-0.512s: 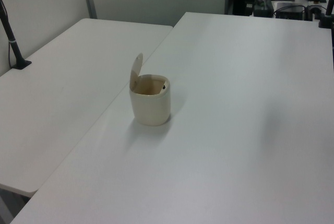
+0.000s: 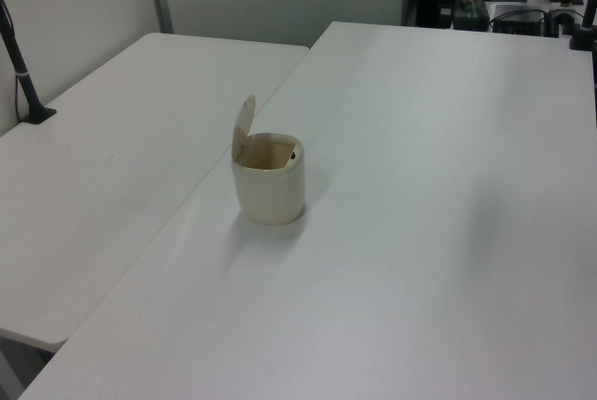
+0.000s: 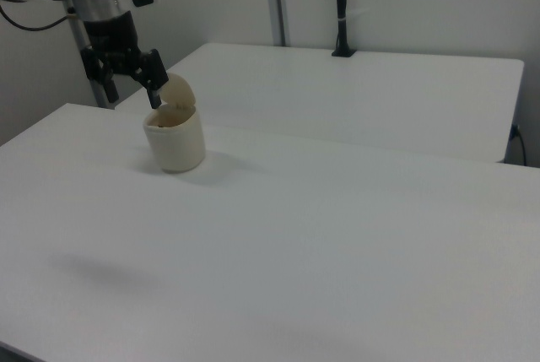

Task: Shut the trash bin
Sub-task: 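Move the gripper toward the open lid of the cream trash bin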

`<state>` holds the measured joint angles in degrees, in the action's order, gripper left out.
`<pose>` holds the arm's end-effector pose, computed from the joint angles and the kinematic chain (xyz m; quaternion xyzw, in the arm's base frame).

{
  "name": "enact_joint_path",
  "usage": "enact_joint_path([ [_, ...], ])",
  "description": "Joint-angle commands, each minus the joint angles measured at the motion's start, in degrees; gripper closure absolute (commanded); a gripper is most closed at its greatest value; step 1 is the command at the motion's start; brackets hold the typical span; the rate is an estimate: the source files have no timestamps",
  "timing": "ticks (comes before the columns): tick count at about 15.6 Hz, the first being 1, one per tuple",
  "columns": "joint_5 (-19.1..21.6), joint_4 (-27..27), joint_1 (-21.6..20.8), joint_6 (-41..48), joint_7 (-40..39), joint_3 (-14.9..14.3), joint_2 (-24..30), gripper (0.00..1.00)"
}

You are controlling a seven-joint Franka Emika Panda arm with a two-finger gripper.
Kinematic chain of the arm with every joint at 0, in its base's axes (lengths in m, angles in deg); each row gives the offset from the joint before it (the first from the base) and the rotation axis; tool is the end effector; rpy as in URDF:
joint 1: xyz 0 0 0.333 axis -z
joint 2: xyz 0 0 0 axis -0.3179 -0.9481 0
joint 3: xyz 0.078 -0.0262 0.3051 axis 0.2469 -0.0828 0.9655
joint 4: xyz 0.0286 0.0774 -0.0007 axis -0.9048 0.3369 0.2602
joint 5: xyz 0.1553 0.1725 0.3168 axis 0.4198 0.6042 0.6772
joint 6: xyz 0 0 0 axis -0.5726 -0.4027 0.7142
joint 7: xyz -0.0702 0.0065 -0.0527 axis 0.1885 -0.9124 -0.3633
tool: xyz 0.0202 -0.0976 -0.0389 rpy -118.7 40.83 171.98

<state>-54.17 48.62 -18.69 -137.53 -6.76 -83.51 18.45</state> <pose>0.5399 0.0489 0.6322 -0.9978 -0.0604 -0.0277 0.0087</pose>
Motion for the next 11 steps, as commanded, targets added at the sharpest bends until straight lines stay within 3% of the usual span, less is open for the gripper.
enact_joint_path([
  [1, 1.27, 0.81, -0.11, -0.07, -1.36, 0.08, 0.51, 0.0],
  [11, 1.18, 0.81, -0.03, -0.6, -5.31, 0.08, -1.24, 0.01],
])
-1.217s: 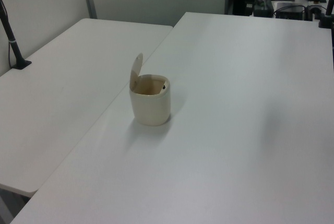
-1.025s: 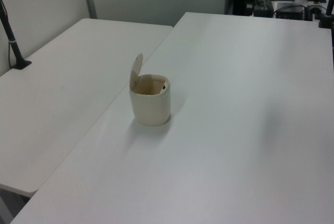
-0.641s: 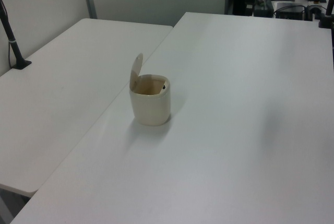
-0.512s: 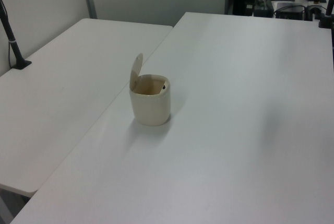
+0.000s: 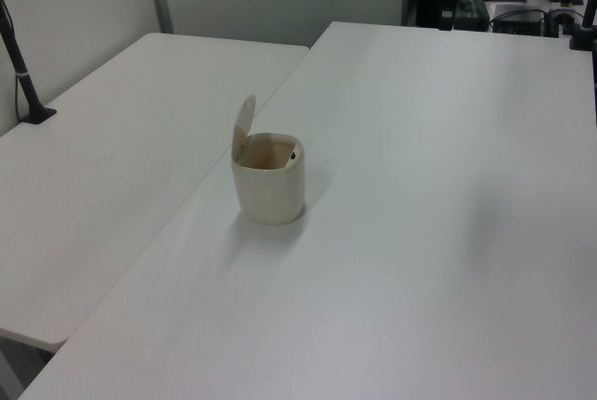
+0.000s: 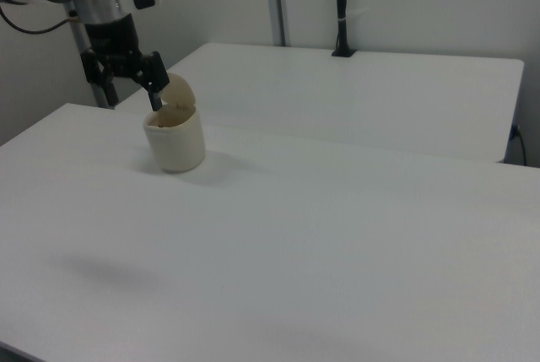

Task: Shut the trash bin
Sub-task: 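Move the gripper toward the open lid of the cream trash bin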

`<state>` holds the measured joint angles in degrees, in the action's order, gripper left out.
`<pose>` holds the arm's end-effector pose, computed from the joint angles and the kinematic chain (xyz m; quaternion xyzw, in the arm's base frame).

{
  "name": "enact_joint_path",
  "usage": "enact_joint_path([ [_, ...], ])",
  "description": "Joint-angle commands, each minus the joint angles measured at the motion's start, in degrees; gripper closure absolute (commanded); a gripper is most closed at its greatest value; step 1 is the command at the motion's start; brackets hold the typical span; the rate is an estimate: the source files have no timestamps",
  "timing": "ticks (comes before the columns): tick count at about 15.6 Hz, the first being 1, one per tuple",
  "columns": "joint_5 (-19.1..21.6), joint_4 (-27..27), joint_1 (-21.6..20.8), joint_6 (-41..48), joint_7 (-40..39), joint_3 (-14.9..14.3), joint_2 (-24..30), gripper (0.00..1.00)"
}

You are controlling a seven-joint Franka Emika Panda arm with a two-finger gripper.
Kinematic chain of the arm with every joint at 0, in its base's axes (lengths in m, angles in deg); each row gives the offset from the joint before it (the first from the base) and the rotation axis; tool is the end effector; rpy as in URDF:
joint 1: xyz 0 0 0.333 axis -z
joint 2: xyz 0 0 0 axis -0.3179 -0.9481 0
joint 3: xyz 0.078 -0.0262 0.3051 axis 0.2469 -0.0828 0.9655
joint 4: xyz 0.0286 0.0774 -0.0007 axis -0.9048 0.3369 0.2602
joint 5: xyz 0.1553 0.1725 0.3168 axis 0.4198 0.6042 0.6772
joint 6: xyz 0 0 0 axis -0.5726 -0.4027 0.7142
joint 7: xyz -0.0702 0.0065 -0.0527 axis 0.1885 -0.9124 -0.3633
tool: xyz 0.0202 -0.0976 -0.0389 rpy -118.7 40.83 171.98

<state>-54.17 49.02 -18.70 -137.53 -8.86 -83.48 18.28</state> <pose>0.5406 0.0493 0.6272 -0.9966 -0.0790 -0.0229 0.0083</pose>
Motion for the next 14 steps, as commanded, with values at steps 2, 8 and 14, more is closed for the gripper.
enact_joint_path([
  [2, 0.57, -0.81, -0.63, -1.13, -3.39, 0.83, -3.17, 0.24],
  [8, 0.65, -5.99, -4.66, -14.73, 12.65, 1.37, -11.08, 1.0],
  [14, 1.18, -13.2, -9.14, -27.99, 35.77, 1.37, -19.87, 1.0],
])
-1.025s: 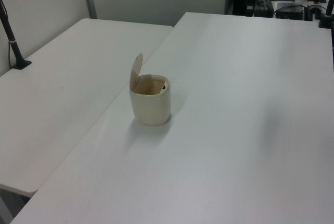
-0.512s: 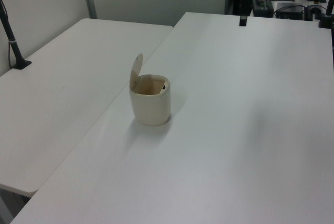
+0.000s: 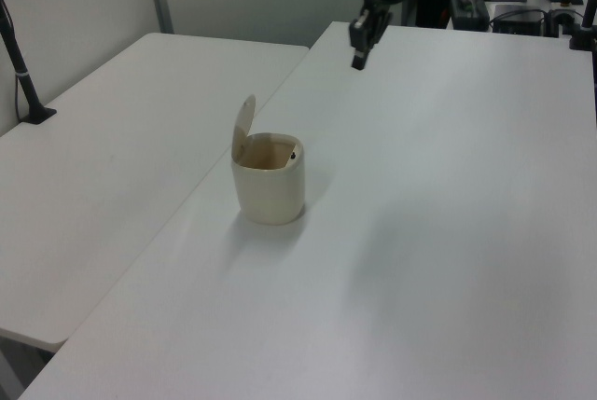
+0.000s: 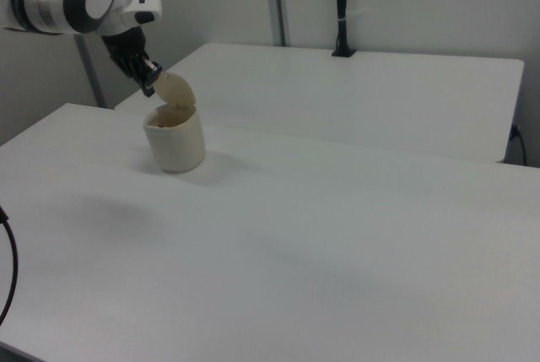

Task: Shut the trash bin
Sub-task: 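Lower the gripper onto the raised lid edge of the bin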

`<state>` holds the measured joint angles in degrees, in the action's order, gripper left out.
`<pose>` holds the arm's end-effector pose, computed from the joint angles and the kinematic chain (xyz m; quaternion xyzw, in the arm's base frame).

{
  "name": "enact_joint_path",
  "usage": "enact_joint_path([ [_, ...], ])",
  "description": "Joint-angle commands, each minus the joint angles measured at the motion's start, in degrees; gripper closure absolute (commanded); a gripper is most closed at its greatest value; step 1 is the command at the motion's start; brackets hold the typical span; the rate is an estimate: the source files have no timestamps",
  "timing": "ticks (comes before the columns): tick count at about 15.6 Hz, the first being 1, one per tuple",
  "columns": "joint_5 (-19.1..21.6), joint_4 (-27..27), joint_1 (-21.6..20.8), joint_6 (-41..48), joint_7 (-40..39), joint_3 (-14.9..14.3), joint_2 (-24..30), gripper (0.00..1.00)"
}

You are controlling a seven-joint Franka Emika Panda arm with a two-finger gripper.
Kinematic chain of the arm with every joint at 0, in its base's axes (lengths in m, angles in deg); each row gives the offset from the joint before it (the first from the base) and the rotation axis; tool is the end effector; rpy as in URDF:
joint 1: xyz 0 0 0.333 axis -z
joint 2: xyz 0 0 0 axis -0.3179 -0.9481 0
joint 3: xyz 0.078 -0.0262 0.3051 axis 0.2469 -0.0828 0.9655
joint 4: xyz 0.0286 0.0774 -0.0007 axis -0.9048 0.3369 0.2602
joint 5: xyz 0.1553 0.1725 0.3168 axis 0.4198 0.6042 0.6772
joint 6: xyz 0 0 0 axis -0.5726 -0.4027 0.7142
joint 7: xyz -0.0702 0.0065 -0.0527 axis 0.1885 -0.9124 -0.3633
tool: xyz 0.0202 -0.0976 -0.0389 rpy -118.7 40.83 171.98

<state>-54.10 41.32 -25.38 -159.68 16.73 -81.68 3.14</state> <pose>0.6373 0.1449 0.5765 -0.9854 0.0751 -0.1380 0.0661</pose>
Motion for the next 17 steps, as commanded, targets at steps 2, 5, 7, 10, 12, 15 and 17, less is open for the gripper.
enact_joint_path([
  [2, 0.67, -8.14, -4.4, -12.17, 18.78, -0.79, -7.63, 1.0],
  [5, -0.03, -9.47, -6.07, -22.88, 30.05, -1.14, -10.8, 1.0],
  [7, -1.44, -9.47, -6.95, -29.66, 35.32, -1.22, -12.82, 1.0],
  [10, -1.89, -10.6, -10.27, -37.23, 43.93, -5.42, -15.9, 1.0],
  [12, -1.97, -11.66, -13.36, -38.74, 48.51, -9.65, -17.66, 1.0],
  [15, -1.97, -12.54, -14.33, -41.55, 51.33, -11.07, -20.12, 1.0],
  [17, -2.06, -12.89, -14.34, -42.61, 54.32, -11.42, -21.27, 1.0],
])
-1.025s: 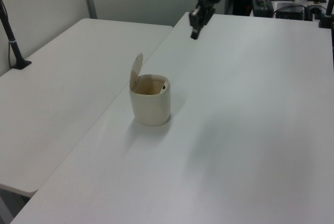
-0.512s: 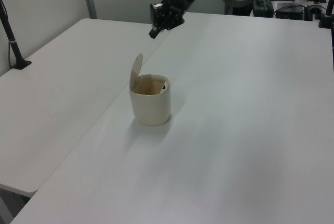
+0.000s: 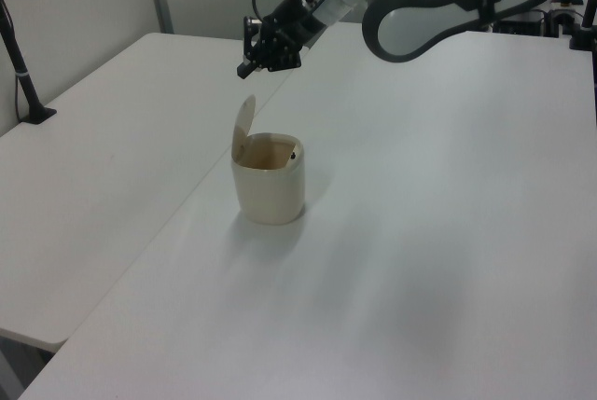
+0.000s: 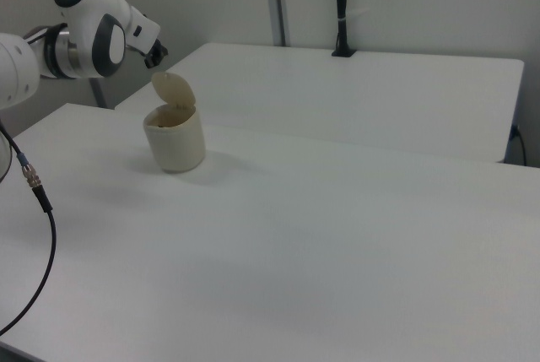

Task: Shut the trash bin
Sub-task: 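Lower the gripper onto the raised lid edge of the bin, then push the lid down with the gripper until it shuts on the rim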

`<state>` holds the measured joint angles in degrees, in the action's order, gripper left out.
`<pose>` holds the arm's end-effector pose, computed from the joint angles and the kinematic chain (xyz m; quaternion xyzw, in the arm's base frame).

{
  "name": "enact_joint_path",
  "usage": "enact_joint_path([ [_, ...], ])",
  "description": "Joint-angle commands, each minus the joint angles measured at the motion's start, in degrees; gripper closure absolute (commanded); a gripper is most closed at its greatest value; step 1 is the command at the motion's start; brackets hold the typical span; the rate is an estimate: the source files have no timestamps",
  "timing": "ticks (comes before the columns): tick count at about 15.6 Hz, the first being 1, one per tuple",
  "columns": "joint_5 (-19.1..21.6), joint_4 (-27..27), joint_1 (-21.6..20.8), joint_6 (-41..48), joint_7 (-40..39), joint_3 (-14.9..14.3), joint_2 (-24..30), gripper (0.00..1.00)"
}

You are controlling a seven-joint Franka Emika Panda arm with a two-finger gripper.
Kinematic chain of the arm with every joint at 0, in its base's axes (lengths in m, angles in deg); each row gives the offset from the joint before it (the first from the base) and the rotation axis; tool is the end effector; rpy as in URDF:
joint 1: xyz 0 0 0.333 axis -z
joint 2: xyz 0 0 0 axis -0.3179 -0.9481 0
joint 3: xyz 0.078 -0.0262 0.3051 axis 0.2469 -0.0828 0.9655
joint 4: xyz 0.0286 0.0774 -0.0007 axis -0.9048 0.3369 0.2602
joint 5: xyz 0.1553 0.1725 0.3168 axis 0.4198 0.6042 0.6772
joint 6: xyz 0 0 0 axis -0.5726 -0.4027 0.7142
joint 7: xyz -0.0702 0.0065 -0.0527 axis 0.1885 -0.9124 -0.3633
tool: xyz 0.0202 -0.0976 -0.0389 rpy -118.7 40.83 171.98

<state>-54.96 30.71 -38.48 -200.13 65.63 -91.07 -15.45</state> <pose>0.7252 0.2331 0.5336 -0.8137 0.4004 -0.3101 0.2854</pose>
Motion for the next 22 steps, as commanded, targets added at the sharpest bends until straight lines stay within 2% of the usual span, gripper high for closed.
enact_joint_path([
  [1, -1.2, -2.29, -1.68, -2.17, 5.79, -2.46, -2.94, 1.0],
  [5, -1.29, -2.91, -4.14, -2.52, 6.58, -5.45, -5.23, 1.0],
  [13, -5.24, -0.89, -4.32, -2.34, 6.49, -5.45, -4.62, 1.0],
  [15, -6.91, 0.43, -5.02, -2.34, 6.49, -5.45, -3.92, 1.0],
  [22, -8.14, 6.32, -5.9, -1.73, 6.05, -5.45, 0.13, 1.0],
])
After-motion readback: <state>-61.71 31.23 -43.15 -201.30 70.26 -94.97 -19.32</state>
